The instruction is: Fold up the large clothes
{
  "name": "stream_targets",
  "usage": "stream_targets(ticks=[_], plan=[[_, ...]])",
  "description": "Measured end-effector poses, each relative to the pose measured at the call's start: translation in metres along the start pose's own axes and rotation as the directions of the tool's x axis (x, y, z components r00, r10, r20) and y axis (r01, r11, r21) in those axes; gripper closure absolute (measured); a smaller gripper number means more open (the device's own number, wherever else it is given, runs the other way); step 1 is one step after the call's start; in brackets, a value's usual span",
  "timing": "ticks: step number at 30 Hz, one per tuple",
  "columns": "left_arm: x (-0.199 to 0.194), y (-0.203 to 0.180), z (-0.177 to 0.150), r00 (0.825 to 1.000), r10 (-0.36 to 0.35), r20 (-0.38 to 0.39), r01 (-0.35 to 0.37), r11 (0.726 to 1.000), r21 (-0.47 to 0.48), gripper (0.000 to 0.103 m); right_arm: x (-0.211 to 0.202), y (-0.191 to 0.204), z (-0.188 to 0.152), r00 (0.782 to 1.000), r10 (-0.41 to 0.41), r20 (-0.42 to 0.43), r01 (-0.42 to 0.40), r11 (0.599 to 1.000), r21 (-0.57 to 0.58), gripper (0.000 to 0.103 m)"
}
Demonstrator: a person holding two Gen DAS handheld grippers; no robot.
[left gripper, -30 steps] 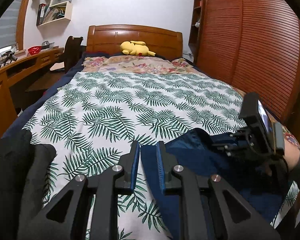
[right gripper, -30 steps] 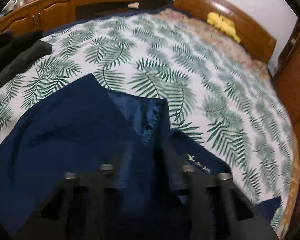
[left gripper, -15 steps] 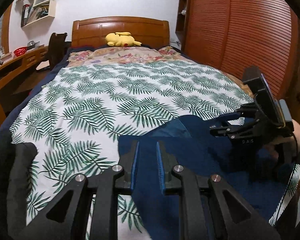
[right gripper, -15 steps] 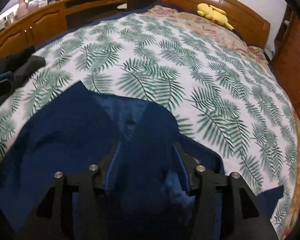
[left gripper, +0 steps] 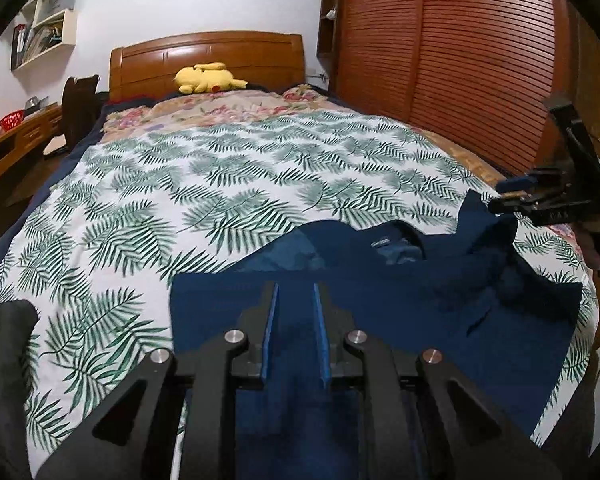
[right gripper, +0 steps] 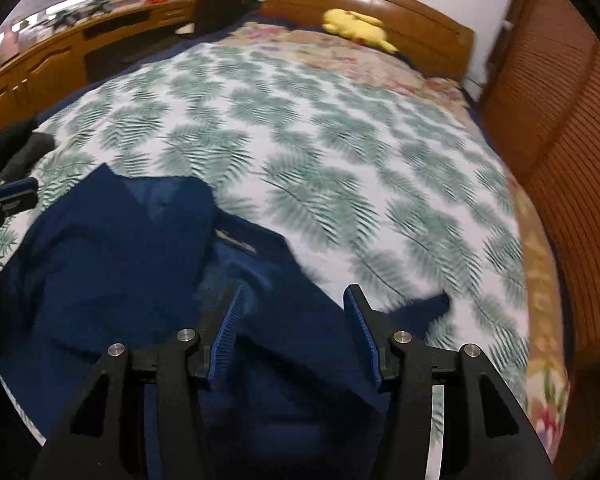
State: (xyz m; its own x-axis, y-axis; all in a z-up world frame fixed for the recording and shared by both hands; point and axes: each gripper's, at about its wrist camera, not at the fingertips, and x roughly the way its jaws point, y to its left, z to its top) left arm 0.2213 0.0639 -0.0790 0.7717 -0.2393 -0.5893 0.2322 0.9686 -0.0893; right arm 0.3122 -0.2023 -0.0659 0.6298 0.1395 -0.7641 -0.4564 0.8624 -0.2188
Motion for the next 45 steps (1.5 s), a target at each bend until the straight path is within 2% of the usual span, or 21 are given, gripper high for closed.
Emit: stream_targets(ticks=[7, 14, 15, 16, 18, 21, 26, 30, 32, 33, 34, 35, 36, 37, 41, 45], plan=[[0.004, -0.023, 0.002, 1.0, -0.019, 0.013, 0.019, 1.0, 0.012, 0.088, 0.004, -0.022, -0.031, 0.999, -0.003, -0.05, 0.007, 0.997, 0.079, 0.05], [0.008, -0.028, -0.003, 1.0, -0.022, -0.01, 0.022, 0.999, 0.027, 0.088, 0.02, -0.019, -0.042, 0.996, 0.004, -0.09, 0.0, 0.999, 0.04, 0.051], [0.008, -0.027, -0.004, 1.0, -0.022, -0.01, 0.022, 0.999, 0.023, 0.088, 0.022, -0.017, -0.04, 0.996, 0.009, -0.091, -0.008, 1.0, 0.013, 0.072], [0.008, -0.026, -0.004, 1.0, -0.022, -0.01, 0.022, 1.0, 0.019, 0.088, 0.026, -0.014, -0.037, 0.995, 0.008, -0.099, -0.009, 1.0, -0.013, 0.098], [0.007, -0.022, -0.004, 1.0, -0.02, -0.008, 0.02, 1.0, 0.009, 0.088, 0.033, -0.008, -0.025, 0.995, -0.016, -0.096, 0.009, 0.997, -0.071, 0.099], [0.005, -0.017, -0.004, 1.0, -0.011, -0.002, 0.011, 1.0, -0.004, 0.088, 0.039, 0.003, 0.007, 0.999, -0.032, -0.043, 0.027, 0.993, -0.113, 0.1], [-0.001, 0.0, -0.004, 1.0, 0.01, 0.006, -0.01, 0.999, -0.032, 0.088, 0.053, 0.042, 0.064, 0.999, -0.016, 0.051, 0.027, 0.978, -0.207, 0.1], [-0.004, 0.013, -0.007, 1.0, 0.03, 0.005, -0.029, 0.998, -0.046, 0.088, 0.073, 0.075, 0.087, 0.996, 0.01, 0.085, 0.015, 0.96, -0.281, 0.1], [-0.004, 0.019, -0.009, 0.999, 0.038, 0.001, -0.038, 0.998, -0.053, 0.088, 0.086, 0.084, 0.093, 0.997, -0.006, 0.075, 0.027, 0.958, -0.284, 0.099], [-0.005, 0.022, -0.01, 0.999, 0.042, -0.003, -0.042, 0.997, -0.06, 0.088, 0.093, 0.085, 0.096, 0.998, -0.022, 0.059, 0.037, 0.963, -0.267, 0.09], [-0.005, 0.025, -0.01, 0.999, 0.045, -0.003, -0.045, 0.997, -0.064, 0.088, 0.096, 0.086, 0.098, 0.998, -0.03, 0.052, 0.042, 0.967, -0.251, 0.076], [-0.005, 0.027, -0.011, 0.999, 0.047, -0.004, -0.047, 0.997, -0.068, 0.088, 0.097, 0.084, 0.099, 0.998, -0.027, 0.057, 0.039, 0.973, -0.229, 0.068], [-0.006, 0.03, -0.011, 0.999, 0.05, -0.005, -0.05, 0.996, -0.073, 0.088, 0.095, 0.084, 0.099, 0.997, -0.023, 0.068, 0.037, 0.975, -0.217, 0.056], [-0.007, 0.032, -0.012, 0.999, 0.05, -0.005, -0.05, 0.996, -0.076, 0.088, 0.092, 0.084, 0.099, 0.997, -0.019, 0.079, 0.035, 0.978, -0.206, 0.051], [-0.008, 0.036, -0.014, 0.999, 0.054, -0.004, -0.054, 0.995, -0.084, 0.088, 0.084, 0.084, 0.094, 0.997, 0.023, 0.069, -0.012, 0.987, -0.159, 0.049], [-0.007, 0.037, -0.013, 0.999, 0.052, -0.003, -0.053, 0.995, -0.088, 0.088, 0.085, 0.099, 0.081, 0.993, 0.116, 0.026, -0.111, 0.982, -0.149, 0.049]])
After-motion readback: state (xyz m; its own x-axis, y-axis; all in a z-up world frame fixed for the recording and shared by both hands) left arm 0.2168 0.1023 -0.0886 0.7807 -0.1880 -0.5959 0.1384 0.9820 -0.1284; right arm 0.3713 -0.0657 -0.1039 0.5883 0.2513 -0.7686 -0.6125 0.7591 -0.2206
